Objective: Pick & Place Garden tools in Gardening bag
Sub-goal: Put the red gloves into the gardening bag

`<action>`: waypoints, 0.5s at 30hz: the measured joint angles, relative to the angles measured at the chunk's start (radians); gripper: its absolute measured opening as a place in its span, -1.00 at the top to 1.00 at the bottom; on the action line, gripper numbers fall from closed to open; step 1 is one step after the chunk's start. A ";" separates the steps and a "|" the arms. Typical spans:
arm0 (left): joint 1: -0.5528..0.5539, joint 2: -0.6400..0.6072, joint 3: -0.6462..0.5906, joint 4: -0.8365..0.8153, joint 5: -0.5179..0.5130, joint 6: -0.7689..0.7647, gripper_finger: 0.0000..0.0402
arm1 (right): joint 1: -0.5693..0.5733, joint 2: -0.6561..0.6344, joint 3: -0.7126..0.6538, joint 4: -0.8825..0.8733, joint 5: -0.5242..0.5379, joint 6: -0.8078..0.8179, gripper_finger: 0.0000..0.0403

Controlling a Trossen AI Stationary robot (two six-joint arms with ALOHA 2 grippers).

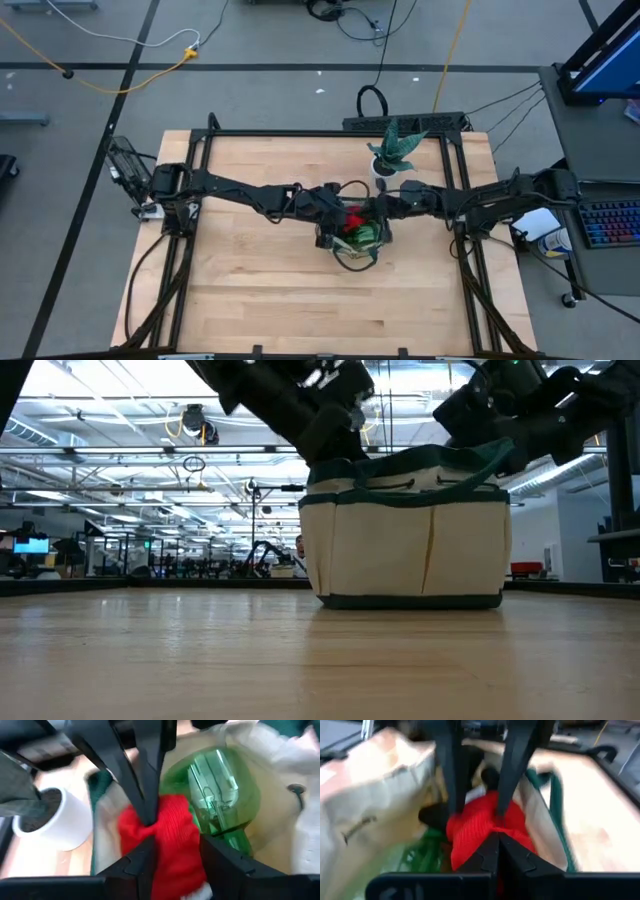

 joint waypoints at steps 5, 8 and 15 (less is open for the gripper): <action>-0.004 -0.047 -0.001 -0.038 -0.023 -0.015 0.21 | 0.000 0.001 -0.001 -0.045 -0.024 -0.019 0.99; -0.006 -0.079 0.001 -0.053 -0.057 -0.032 0.21 | -0.003 0.001 -0.001 -0.062 -0.020 -0.051 0.99; -0.008 -0.129 0.002 -0.103 -0.105 -0.061 0.21 | -0.005 -0.012 -0.004 -0.009 -0.024 -0.109 0.99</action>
